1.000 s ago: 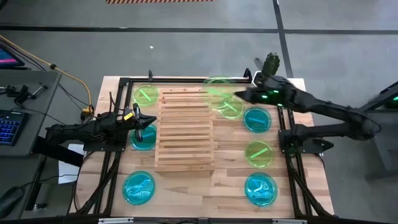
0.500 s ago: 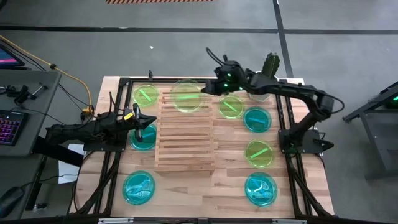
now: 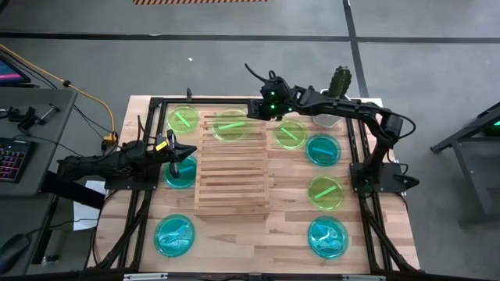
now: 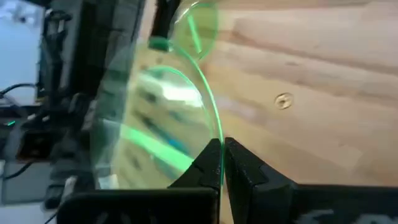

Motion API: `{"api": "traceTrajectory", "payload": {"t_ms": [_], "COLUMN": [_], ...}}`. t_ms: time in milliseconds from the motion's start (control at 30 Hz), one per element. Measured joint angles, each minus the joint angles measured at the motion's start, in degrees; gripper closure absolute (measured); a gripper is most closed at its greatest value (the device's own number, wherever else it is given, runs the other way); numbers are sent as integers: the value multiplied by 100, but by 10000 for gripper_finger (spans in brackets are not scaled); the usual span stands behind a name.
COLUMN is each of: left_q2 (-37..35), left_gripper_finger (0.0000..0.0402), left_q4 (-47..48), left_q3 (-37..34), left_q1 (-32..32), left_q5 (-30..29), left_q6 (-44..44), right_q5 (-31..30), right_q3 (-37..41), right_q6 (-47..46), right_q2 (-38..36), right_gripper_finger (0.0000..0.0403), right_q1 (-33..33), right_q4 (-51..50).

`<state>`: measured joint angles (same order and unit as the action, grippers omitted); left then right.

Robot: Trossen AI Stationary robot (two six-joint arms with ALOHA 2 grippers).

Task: Place and stack plates onto a shelf
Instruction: Put the middle green plate on the shelf, then put the top left blue plate on the shelf

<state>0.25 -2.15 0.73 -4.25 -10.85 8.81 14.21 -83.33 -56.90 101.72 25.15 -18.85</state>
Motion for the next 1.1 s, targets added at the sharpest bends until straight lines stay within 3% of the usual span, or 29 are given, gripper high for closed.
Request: {"api": "traceTrajectory", "payload": {"t_ms": [433, 833, 1100], "left_q2": [0, 0, 0], "left_gripper_finger": [401, 401, 401], "left_q4": [0, 0, 1], "left_q3": [0, 0, -1], "left_q1": [-1, -1, -2], "left_q5": [0, 0, 0], "left_q6": [1, 1, 1], "right_q5": [-437, -459, -334], "right_q3": [-2, 4, 4], "right_q6": [-157, 131, 1318], "right_q2": [-16, -115, -932], "right_gripper_finger": [391, 236, 210], "right_q1": [11, 117, 390], "right_q4": [27, -149, -1093]}}
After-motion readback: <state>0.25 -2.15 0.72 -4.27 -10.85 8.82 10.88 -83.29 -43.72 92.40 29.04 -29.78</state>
